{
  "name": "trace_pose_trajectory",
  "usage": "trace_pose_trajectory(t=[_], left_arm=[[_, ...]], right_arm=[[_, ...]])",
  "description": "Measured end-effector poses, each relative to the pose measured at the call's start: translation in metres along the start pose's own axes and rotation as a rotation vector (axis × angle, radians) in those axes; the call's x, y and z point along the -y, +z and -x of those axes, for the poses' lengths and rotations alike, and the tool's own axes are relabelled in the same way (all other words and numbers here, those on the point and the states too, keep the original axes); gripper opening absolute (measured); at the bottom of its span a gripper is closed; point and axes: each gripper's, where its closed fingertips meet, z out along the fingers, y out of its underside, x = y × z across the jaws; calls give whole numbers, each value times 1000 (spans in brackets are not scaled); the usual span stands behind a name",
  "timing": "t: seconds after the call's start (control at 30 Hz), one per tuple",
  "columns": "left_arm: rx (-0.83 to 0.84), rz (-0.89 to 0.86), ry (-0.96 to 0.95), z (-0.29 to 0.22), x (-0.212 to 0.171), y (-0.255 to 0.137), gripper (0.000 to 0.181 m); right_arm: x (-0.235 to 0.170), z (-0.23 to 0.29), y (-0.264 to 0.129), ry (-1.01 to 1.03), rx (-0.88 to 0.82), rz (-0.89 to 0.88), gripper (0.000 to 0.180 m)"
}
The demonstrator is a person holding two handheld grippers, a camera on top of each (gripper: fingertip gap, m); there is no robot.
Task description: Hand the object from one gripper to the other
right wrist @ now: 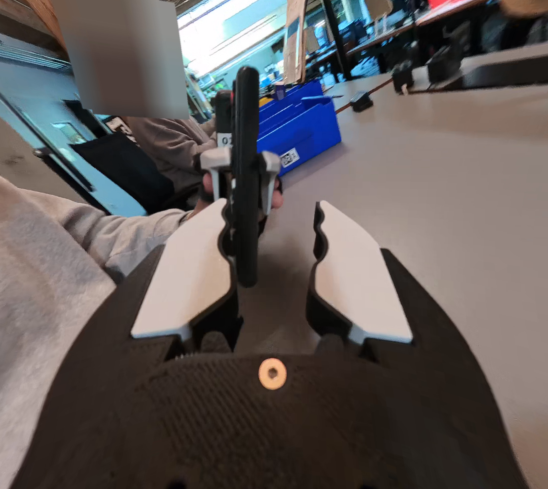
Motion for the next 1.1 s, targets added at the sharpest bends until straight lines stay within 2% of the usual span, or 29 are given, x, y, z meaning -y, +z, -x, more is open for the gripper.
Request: trace_pose_trajectory(t=[0.1,0.3,0.4,0.5,0.7,0.8,0.87,1.1], left_arm=[[41,-29,-10,9,6,-6,26],[28,-23,-33,5,0,0,27],[10,-2,-33,-2,-5,6,27],[-5,1,-31,-8,-7,10,27],[-38,1,-22,-15,-4,11,28],[-10,-17,-7,-11,-2,11,53],[4,-26,4,-9,-1,10,63],[-24,-79,-46,-6,2,7,72]], right_arm=[[-21,10,16,56,62,67,58],[-65,28,44,-25,67,244,54],[-66,34,48,6,79,231,45],[-65,33,47,57,90,216,27],[-62,35,45,29,91,226,26],[-57,33,42,7,78,211,26],[-54,33,41,7,79,199,26],[-36,39,34,88,168,84,26]])
